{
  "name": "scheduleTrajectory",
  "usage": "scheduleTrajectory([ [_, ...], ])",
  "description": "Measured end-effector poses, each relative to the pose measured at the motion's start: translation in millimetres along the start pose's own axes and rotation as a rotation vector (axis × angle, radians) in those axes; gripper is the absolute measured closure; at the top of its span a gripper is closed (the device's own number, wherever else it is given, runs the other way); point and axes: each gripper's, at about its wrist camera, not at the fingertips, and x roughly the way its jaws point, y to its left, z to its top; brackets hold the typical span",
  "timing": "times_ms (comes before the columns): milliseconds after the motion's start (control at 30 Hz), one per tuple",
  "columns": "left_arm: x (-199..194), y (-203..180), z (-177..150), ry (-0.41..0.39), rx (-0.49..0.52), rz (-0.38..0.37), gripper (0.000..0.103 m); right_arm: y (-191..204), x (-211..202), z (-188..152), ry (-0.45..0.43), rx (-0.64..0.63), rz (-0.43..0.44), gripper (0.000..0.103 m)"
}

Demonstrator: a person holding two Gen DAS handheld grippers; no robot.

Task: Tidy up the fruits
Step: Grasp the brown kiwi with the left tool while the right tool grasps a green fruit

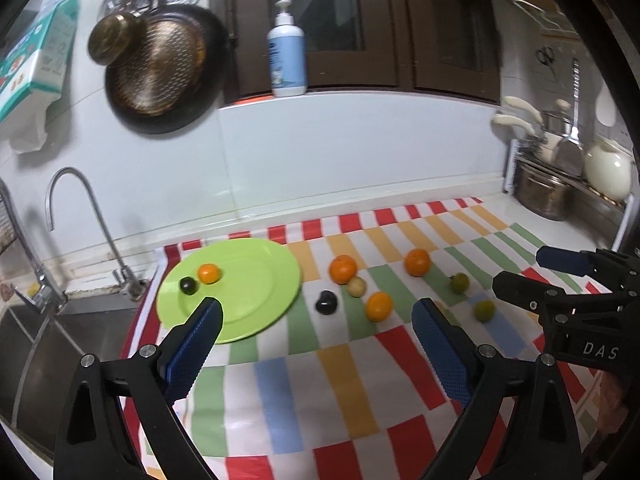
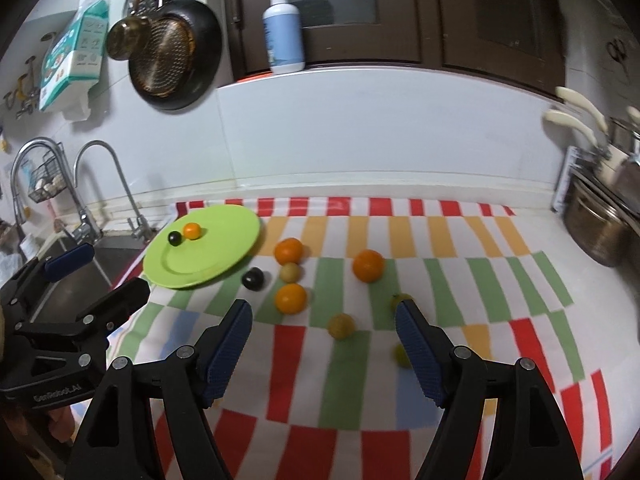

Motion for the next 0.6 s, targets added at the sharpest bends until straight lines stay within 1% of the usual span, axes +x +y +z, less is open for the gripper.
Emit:
scheduleTrajectory([
  [333, 4, -31, 6, -0.048, 0.109, -0.093, 0.007, -27, -20, -9, -0.037, 0.033, -0.091, 0.028],
  [467, 11, -43, 10, -0.060, 0.162, -0.134, 0.011, -37, -23, -10, -0.043, 0.037, -0.119, 0.028],
  [500, 13, -46, 11, -0.061, 0.175, -0.150, 0.013, -40, -23, -11, -0.042, 0.041, -0.124, 0.028],
  [600, 21, -52, 11, -0.061, 0.201, -0.184, 0.015, -46, -21, -12, -0.035, 0.046, -0.133, 0.028],
])
